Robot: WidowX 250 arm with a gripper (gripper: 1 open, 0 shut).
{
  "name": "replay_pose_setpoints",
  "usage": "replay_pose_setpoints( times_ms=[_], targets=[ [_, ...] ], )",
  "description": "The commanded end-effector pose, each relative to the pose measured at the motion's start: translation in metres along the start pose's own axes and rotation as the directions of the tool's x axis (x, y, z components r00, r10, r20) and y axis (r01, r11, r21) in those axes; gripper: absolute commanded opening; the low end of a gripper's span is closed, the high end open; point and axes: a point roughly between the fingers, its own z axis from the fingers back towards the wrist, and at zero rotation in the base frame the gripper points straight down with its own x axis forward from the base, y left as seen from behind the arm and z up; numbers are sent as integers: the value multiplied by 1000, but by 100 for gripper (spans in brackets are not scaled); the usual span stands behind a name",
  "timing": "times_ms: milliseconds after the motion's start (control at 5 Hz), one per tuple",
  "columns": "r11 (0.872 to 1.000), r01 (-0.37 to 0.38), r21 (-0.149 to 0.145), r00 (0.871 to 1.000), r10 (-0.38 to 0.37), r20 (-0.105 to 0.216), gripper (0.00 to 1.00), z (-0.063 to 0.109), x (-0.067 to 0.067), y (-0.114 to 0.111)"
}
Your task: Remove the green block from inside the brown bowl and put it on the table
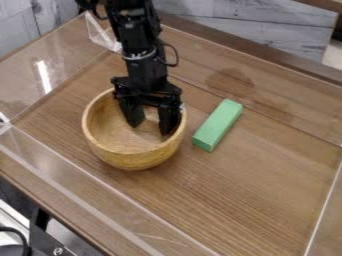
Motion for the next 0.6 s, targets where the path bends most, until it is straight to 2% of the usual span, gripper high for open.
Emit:
replay_pose_setpoints(
  times_ms=[0, 200, 400],
  targets=[
    [1000, -1, 0, 999, 1, 36, 100, 3, 6, 2],
    [1000, 1, -1, 1000, -1, 30, 0, -1, 7, 0],
    [1000, 5, -1, 1000, -5, 13, 0, -2, 5, -4]
  ],
)
